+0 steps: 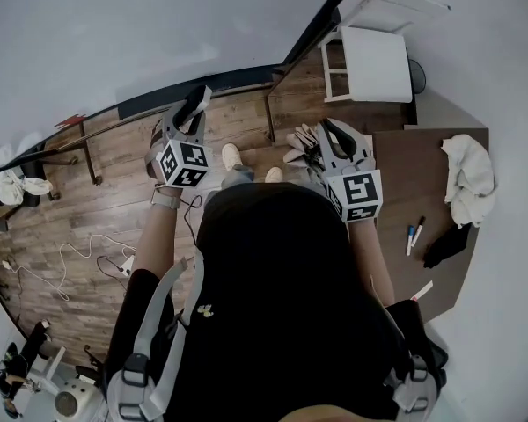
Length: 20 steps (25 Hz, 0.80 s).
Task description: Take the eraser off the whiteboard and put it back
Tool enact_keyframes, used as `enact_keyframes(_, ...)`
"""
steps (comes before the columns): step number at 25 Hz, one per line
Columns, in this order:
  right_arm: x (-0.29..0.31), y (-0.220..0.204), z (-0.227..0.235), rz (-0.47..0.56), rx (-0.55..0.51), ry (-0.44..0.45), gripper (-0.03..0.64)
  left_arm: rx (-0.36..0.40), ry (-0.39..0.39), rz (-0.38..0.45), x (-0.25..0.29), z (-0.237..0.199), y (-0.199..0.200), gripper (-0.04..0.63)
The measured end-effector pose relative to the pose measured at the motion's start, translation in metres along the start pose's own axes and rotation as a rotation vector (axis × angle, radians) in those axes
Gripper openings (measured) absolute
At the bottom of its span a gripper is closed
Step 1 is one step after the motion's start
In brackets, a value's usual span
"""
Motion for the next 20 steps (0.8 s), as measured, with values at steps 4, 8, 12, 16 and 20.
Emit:
enact_keyframes(4,-0.003,-0.004,0.001,-0.011,0.021,-0.025,0.035,0.033,-0.006,-0.019,0.016,-0.003,0.001,0.156)
enact_keyframes(8,-0.003,-0.007,0.002,-0.022,0.041,-0.044,0.035,0.11,0.003,-0.045,0.032,-0.003,0.001,0.156)
enact_keyframes(12,-0.004,-0.009,0.004,-0.03,0.059,-0.061,0.035,0.212,0.03,-0.07,0.047,-0.002,0.001,0.156)
enact_keyframes(16,-0.004,-0.009,0.003,-0.041,0.072,-0.077,0.035,0.262,0.032,-0.081,0.057,-0.003,0.001,0.156)
enact_keyframes(20,-0.004,-0.009,0.004,-0.048,0.081,-0.086,0.035,0.327,0.053,-0.08,0.063,0.0,0.003,0.156)
Point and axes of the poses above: the fingertips, and each gripper's own axes: x forward along the fingers, z to its right, y out of its top, the point moved 10 cm from there along -x, backward along the fingers, and after that the axes turned 13 degrees about -z, right-handed, at the moved point
